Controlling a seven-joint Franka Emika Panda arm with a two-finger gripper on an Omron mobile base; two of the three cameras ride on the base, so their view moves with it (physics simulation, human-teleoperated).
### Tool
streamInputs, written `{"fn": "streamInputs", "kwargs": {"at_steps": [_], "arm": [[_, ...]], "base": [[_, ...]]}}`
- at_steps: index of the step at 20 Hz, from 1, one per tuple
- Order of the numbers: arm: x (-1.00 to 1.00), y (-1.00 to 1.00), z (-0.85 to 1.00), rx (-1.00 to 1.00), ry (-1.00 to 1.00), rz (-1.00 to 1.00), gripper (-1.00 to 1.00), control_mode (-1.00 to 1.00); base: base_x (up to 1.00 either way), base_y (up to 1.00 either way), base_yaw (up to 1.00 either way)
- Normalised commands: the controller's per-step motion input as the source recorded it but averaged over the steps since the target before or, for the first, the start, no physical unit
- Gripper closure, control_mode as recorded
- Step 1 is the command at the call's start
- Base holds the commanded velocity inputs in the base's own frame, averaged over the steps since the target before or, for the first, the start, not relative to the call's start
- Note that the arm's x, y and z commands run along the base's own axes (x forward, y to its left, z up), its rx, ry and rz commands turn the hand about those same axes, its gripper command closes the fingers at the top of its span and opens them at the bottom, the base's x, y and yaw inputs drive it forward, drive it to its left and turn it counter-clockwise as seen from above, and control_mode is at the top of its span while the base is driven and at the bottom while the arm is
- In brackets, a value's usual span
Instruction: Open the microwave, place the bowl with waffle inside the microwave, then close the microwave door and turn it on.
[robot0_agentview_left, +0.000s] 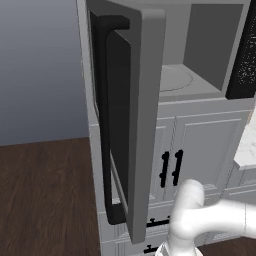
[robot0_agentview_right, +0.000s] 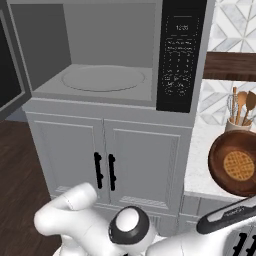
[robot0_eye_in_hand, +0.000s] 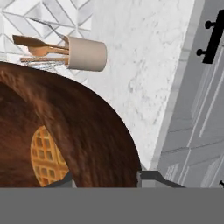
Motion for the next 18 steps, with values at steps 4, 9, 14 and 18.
{"fn": "streamInputs", "kwargs": {"at_steps": [4,9,14,18], "arm": [[-1.00,0.81,0.73,-0.05,-0.25,0.20,1.00,-1.00],[-1.00,1.00,0.73,-0.08,-0.14,0.09,1.00,-1.00],[-0.61,1.00,0.77,-0.16,-0.07,0.01,1.00,-1.00],[-0.06,1.00,0.42,-0.24,0.00,-0.04,1.00,-1.00]], "base": [[0.00,0.00,0.00],[0.00,0.00,0.00],[0.00,0.00,0.00],[0.00,0.00,0.00]]}}
